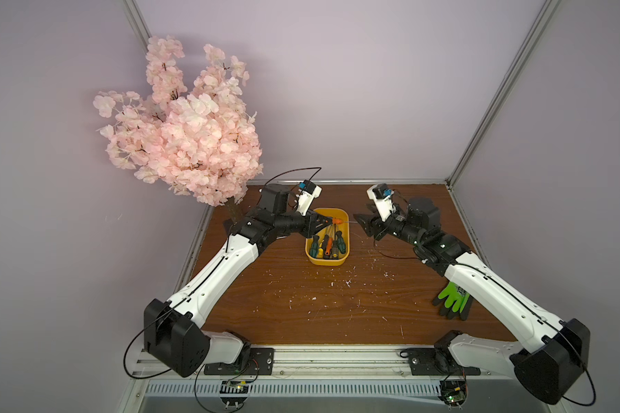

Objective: Put the screwdriver on the desktop into the storage box
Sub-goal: Pick up the screwdriver from the center of the board.

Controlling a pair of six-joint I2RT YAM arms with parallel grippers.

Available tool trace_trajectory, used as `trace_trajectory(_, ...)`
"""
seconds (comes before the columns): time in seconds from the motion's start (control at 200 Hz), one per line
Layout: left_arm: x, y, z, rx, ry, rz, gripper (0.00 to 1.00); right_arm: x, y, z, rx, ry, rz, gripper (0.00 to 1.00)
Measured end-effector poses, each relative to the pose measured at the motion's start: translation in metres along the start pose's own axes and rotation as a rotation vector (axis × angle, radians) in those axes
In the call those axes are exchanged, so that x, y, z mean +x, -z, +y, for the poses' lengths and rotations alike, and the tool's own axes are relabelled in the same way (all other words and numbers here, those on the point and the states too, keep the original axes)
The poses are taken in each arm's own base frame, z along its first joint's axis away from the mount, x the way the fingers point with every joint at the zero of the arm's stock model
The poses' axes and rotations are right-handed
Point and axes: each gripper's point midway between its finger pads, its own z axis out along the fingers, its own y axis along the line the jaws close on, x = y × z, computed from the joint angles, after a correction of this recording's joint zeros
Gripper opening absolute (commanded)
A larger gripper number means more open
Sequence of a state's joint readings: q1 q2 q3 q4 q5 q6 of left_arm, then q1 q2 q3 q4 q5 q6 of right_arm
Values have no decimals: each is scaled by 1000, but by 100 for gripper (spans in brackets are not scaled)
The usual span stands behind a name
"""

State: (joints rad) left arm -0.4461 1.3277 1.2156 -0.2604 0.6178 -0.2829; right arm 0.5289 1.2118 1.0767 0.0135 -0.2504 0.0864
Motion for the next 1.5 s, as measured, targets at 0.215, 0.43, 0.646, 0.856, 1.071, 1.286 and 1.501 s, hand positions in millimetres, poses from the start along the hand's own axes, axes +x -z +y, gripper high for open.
trace_trajectory(0.215, -23, 23, 2, -106, -19, -234, 0, 10, -16, 12, -234, -444, -65, 61)
trace_trajectory(0.43, -27, 40, -3, -139, -27, -416, 0, 5, -36, 30, -449, -704, -99, 61)
trace_trajectory(0.646, -34, 47, -10, -133, -27, -522, 0, -20, -41, 52, -628, -815, -148, 65)
trace_trajectory(0.856, -43, 52, -26, -91, -48, -591, 0, -39, -47, 70, -737, -861, -165, 66)
trace_trajectory(1.071, -42, 47, -43, -47, -70, -597, 0, -53, -52, 77, -813, -910, -183, 42)
trace_trajectory(1.286, -33, 43, -37, -74, -65, -584, 29, -54, -56, 77, -846, -962, -173, 19)
trace_trajectory(1.501, -21, 46, -26, -127, -54, -560, 58, -37, -71, 71, -811, -997, -117, 18)
